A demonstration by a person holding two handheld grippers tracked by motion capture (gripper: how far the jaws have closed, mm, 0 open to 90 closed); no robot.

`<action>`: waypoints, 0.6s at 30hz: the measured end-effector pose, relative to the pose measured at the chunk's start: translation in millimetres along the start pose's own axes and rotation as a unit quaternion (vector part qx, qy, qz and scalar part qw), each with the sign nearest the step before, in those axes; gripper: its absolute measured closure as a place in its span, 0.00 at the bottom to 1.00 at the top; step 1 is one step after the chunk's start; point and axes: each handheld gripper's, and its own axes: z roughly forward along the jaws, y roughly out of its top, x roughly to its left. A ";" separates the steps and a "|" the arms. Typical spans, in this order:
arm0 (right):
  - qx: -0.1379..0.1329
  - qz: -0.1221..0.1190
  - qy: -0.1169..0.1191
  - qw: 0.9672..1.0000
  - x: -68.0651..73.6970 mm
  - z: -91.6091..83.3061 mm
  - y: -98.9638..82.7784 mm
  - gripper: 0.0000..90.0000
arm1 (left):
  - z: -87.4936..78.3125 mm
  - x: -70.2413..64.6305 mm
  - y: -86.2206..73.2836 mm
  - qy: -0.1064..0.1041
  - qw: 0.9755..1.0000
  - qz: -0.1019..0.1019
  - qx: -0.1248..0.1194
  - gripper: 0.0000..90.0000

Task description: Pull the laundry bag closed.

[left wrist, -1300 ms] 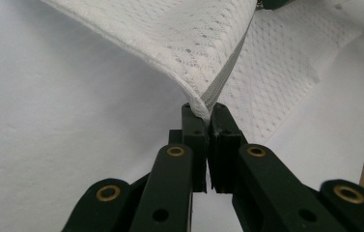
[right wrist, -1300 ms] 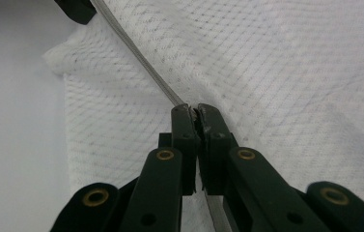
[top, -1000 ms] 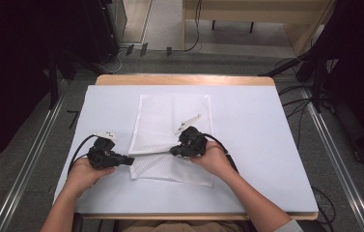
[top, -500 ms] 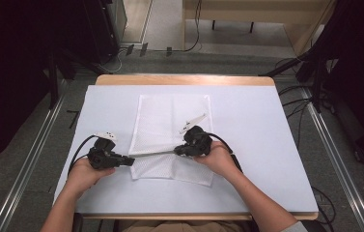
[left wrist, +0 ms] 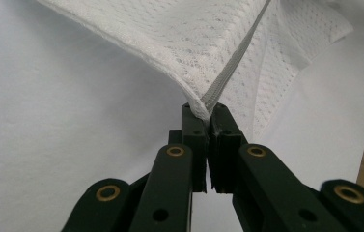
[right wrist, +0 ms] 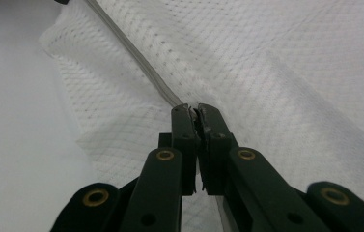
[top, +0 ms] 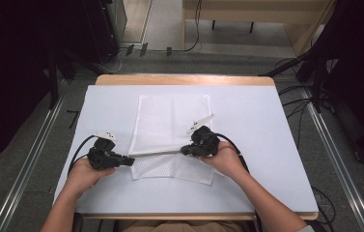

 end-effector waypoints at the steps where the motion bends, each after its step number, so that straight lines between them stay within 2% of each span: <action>1: 0.000 0.002 -0.001 1.000 -0.5 -1.6 -1.2 0.98 | -0.1 0.4 -0.1 0.000 1.000 -0.001 0.001 0.98; 9: -0.005 0.014 -0.005 1.000 -5.6 -8.6 -6.5 0.98 | -2.0 1.1 -0.7 0.002 1.000 0.000 -0.001 0.98; 18: -0.006 0.016 -0.007 1.000 -8.5 -12.7 -12.1 0.98 | -2.0 1.2 -1.3 0.001 1.000 -0.001 0.001 0.98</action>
